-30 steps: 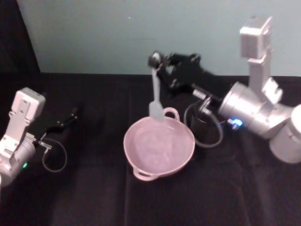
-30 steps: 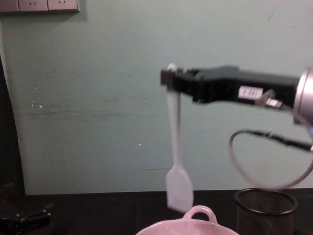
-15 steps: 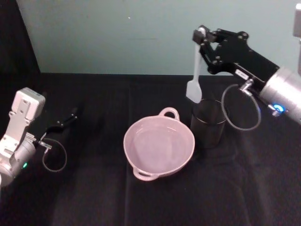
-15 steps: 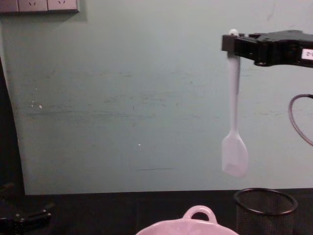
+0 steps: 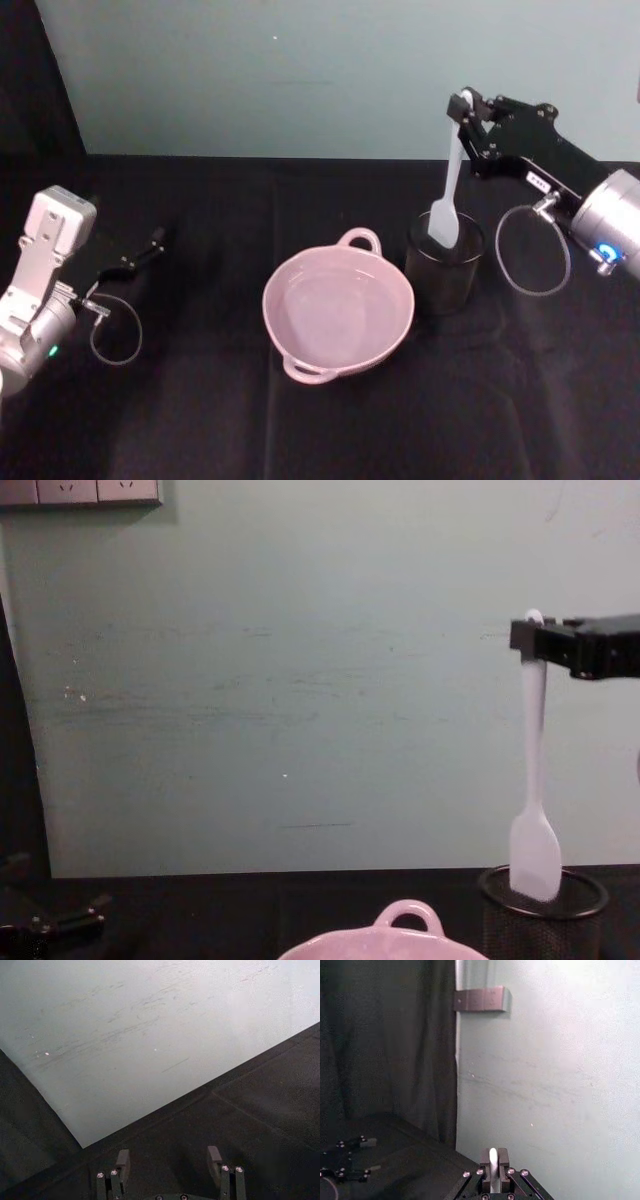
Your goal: Use the one hand to pick up the spoon and stir the clear water in the bowl.
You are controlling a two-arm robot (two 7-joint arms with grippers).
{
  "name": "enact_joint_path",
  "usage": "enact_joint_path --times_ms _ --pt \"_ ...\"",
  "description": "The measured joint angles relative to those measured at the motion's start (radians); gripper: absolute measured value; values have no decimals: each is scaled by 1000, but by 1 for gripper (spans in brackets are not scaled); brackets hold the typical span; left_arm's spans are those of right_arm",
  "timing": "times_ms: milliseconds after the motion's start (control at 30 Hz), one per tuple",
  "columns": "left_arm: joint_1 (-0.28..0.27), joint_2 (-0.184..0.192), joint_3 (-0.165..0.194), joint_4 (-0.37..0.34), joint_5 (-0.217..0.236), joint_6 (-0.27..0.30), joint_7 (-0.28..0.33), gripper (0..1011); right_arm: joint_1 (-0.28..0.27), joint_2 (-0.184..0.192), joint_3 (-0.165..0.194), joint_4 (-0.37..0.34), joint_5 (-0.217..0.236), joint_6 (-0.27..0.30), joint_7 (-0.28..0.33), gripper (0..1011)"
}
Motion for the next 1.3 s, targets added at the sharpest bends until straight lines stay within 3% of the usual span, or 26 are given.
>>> enact_joint_path --times_ms 633,1300 --pt "0 0 0 0 0 0 0 1011 -74 -97 70 170 158 -80 3 105" --pt "0 0 0 0 0 0 0 1011 -71 -136 86 282 293 -126 51 105"
